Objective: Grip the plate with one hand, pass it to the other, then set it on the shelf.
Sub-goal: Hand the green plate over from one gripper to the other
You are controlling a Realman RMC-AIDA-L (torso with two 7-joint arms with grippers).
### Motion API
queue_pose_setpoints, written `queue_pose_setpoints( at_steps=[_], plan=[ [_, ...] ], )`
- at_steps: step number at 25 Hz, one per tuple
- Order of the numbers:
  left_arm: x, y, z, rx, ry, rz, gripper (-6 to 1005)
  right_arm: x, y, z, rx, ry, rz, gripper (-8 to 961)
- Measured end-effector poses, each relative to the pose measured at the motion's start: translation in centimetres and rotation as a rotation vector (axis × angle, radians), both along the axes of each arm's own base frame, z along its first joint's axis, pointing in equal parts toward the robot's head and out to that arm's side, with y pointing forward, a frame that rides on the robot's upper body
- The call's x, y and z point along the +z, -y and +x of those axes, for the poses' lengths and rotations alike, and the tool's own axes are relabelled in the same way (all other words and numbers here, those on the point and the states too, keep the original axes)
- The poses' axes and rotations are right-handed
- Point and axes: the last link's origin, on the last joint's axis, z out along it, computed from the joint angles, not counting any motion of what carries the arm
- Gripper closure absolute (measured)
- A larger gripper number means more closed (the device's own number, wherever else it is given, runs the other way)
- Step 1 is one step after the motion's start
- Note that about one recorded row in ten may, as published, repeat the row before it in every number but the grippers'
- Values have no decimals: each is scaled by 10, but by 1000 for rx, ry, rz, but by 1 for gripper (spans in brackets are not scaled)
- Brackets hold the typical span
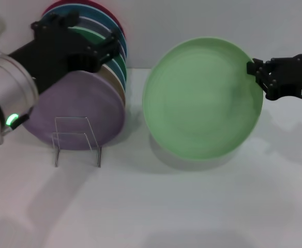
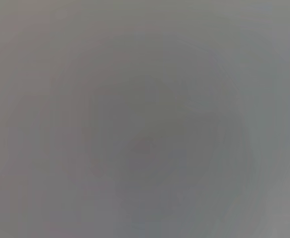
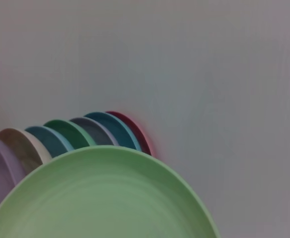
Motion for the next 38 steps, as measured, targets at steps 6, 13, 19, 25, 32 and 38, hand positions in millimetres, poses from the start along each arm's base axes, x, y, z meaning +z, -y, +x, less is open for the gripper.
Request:
queue_pose_setpoints(
  at_steps=[6, 13, 19, 25, 32, 38],
  plan=[
    [-9, 0, 15, 14, -67, -86, 201, -1, 1, 4, -10, 1, -1, 900],
    [-12, -3, 24, 30, -105, -206, 202, -3, 3, 8, 4, 23, 2, 897],
    [-14, -1, 24, 19, -101, -229, 205, -4, 5, 6, 31, -7, 7, 894],
    [-23, -4, 18, 33, -108, -247, 208, -10, 8, -2, 74, -30, -21, 891],
    [-31, -8, 14, 40, -122, -268, 212, -14, 11, -9, 108, -49, -32, 887],
    [-35, -10, 12, 41, -130, -274, 215, -15, 11, -12, 119, -51, -38, 884]
  ],
)
